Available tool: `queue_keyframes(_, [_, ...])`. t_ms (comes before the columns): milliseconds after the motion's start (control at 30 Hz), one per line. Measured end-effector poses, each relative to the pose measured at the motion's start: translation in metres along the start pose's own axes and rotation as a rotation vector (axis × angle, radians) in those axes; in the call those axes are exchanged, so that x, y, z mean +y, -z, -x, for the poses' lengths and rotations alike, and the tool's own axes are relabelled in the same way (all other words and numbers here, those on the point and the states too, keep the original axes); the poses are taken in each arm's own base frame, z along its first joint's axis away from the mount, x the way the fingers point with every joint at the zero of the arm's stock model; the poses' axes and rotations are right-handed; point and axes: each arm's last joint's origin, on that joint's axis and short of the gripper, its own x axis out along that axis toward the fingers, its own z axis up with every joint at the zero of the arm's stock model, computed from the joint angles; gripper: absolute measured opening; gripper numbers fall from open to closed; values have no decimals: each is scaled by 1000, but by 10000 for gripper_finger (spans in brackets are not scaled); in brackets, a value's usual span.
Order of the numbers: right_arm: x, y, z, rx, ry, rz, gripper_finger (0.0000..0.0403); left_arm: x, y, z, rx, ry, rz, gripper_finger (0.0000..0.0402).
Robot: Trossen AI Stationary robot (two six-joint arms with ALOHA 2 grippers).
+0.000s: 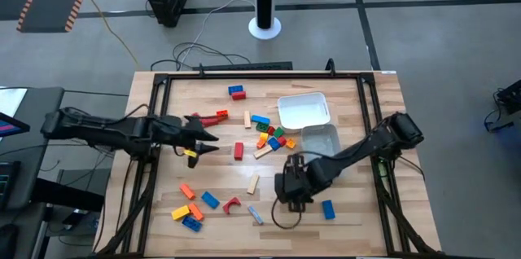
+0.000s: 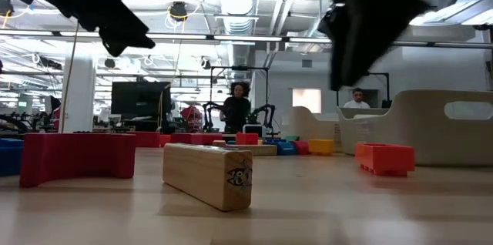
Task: Sort blocks by size
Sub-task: Put the large blue game piece into the gray bin
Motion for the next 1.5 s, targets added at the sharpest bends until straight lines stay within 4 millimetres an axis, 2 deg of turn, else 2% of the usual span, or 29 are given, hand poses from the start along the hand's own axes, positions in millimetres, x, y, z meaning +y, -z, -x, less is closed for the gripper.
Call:
queue_keyframes(100, [10,8,3,38,-9,19,243,-4,1,-12,9,-25,-14,153])
queue_keyframes(267, [16,17,5,88,3,35,249,-3,-3,-24,-40,-77,-60,153])
queue_keyframes(500, [33,26,10,84,-19,287,252,-1,-10,-33,-109,-92,-135,153])
queue_keyframes(800, [27,23,3,111,-35,315,267,-1,-10,-32,-115,-138,-154,156])
queue_keyframes(867, [29,24,1,140,-68,209,270,-3,-7,-32,-91,-130,-137,161])
queue_keyframes(1000, [27,23,6,259,-119,-177,270,-7,-1,-32,-48,-108,-101,172])
queue_keyframes(1100, [31,28,10,339,-110,-389,270,-11,1,-32,-38,-94,-104,175])
queue_keyframes(1267, [46,45,16,459,-82,-547,270,-11,1,-32,-42,-99,-62,175])
queue_keyframes(1500, [65,69,25,530,37,-676,270,-11,1,-32,-43,-101,-53,175])
